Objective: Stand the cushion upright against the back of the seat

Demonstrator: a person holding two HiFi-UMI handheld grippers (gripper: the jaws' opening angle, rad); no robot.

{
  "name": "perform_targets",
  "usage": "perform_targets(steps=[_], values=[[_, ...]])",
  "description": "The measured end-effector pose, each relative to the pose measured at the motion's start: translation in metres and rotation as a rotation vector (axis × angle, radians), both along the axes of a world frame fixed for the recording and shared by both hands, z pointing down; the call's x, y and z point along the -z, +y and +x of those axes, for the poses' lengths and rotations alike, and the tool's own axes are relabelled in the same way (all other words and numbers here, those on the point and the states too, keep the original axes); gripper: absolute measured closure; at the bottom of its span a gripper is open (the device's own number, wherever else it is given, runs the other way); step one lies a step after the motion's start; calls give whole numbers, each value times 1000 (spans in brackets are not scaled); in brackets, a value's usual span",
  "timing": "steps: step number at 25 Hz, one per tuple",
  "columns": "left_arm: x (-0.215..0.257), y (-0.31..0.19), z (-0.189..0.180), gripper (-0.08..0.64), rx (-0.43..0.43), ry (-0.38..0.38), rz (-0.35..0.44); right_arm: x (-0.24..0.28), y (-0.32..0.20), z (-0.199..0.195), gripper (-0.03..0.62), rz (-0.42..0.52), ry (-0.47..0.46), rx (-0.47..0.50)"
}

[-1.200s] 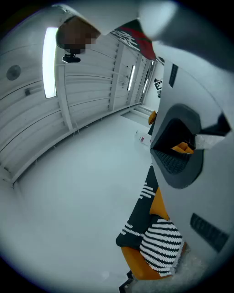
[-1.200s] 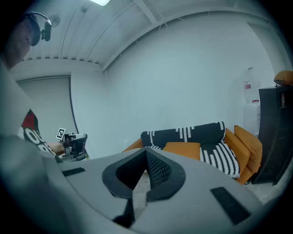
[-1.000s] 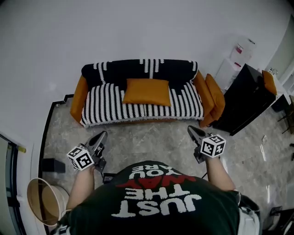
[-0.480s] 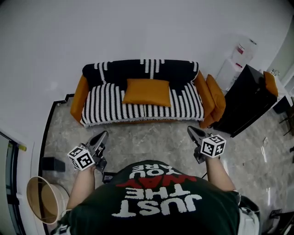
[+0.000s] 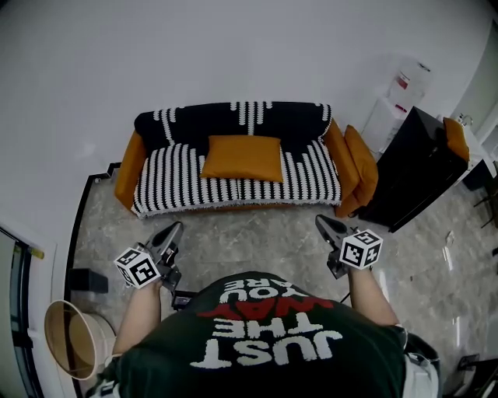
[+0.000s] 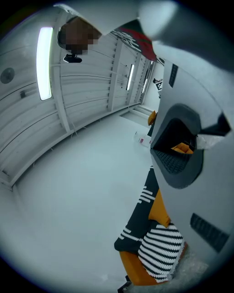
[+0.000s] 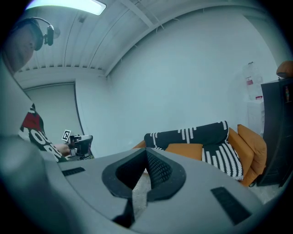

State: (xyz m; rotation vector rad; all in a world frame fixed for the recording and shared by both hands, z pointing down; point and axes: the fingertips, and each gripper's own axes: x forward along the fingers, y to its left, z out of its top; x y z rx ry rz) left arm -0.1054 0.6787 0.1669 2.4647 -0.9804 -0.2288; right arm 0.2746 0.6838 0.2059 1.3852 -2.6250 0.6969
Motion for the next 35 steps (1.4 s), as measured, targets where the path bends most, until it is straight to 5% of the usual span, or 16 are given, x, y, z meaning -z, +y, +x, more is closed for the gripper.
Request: perform_targets(steps=[12,21,27,35], values=[[-5,-13,57,568,4,-11,-32,-21,-2,60,568,-37,-43,9],[-23,-48,51,568,11,-6,-66,-42,-37,49,568,-96,-40,34],[-44,-122,22,568,-20,27,-87,-57,-97,15,568,-143,-16,29],[-56,-296,-32,568,-153,36,-73,-62,-240,-51,566,-187,-3,-72]])
